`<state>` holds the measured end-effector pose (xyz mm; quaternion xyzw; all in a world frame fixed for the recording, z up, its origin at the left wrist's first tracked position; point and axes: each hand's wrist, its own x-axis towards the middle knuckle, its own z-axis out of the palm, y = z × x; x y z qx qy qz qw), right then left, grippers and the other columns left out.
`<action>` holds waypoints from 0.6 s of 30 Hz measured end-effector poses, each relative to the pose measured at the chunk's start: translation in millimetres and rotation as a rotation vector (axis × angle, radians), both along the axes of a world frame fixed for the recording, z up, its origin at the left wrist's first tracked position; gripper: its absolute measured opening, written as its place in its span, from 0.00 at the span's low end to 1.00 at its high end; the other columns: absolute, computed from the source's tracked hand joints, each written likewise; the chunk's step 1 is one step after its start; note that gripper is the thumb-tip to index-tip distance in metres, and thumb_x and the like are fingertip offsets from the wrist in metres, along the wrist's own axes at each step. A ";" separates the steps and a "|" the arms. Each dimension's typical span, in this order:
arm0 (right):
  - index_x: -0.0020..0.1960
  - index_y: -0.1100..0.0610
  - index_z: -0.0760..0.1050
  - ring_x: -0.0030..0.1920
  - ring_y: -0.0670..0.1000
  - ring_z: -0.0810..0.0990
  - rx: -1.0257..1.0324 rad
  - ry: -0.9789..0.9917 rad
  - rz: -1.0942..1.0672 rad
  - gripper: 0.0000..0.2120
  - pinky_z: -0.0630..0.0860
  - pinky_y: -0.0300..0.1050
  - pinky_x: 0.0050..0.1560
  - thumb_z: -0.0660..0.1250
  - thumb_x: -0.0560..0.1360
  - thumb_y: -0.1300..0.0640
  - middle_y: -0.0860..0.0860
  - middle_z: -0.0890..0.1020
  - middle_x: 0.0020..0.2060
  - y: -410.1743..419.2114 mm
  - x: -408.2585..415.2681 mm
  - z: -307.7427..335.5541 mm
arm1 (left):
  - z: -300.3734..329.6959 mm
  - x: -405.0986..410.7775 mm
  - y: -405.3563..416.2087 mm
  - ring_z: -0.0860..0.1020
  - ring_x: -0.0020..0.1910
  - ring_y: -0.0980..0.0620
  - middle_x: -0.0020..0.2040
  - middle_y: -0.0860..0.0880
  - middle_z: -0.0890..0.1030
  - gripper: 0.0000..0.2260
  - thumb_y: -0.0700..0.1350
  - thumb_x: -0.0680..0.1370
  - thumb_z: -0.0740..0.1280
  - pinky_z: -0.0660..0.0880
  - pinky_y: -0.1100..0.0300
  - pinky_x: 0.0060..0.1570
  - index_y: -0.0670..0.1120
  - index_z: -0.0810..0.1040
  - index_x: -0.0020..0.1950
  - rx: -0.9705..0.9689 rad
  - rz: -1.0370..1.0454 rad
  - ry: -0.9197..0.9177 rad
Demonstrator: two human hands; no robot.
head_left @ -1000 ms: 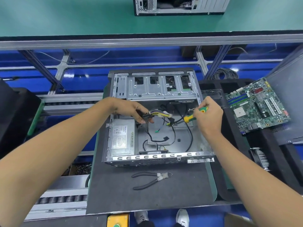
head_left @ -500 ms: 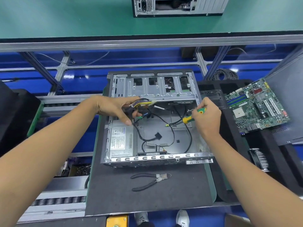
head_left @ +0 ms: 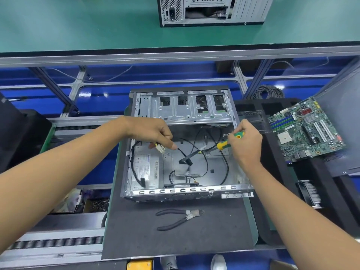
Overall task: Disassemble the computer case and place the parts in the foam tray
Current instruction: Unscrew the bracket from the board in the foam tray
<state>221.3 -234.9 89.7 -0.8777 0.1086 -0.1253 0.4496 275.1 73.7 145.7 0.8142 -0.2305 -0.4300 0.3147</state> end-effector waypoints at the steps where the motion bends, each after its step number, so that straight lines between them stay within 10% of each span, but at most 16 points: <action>1: 0.39 0.57 0.70 0.37 0.60 0.79 0.000 0.003 0.000 0.11 0.81 0.61 0.37 0.71 0.70 0.66 0.52 0.78 0.35 0.1 0.0 0.0 | -0.1 -0.2 0.6 0.73 0.32 0.49 0.34 0.42 0.73 0.27 0.58 0.78 0.73 0.73 0.65 0.35 0.37 0.71 0.35 -0.031 0.037 0.013; 9: 0.39 0.57 0.69 0.30 0.48 0.71 0.030 -0.057 -0.038 0.10 0.73 0.46 0.31 0.70 0.69 0.66 0.53 0.75 0.31 0.2 -0.2 -1.8 | -19.1 10.3 -35.8 0.80 0.42 0.61 0.45 0.51 0.85 0.21 0.71 0.79 0.59 0.72 0.57 0.48 0.55 0.79 0.51 -0.014 0.179 -0.067; 14: 0.38 0.56 0.68 0.29 0.44 0.69 0.042 -0.088 -0.041 0.11 0.66 0.34 0.27 0.69 0.70 0.66 0.50 0.72 0.29 -0.1 -0.3 -2.6 | -53.9 3.2 -70.5 0.80 0.53 0.43 0.53 0.47 0.81 0.11 0.49 0.84 0.65 0.74 0.52 0.46 0.47 0.73 0.64 0.248 0.069 -0.494; 18: 0.38 0.54 0.67 0.28 0.44 0.70 0.012 -0.074 -0.049 0.12 0.67 0.38 0.29 0.69 0.70 0.64 0.48 0.71 0.28 -0.2 0.6 -2.4 | -64.9 -4.1 -67.2 0.79 0.60 0.38 0.64 0.43 0.77 0.27 0.35 0.81 0.63 0.78 0.46 0.52 0.52 0.65 0.78 0.644 -0.143 -0.662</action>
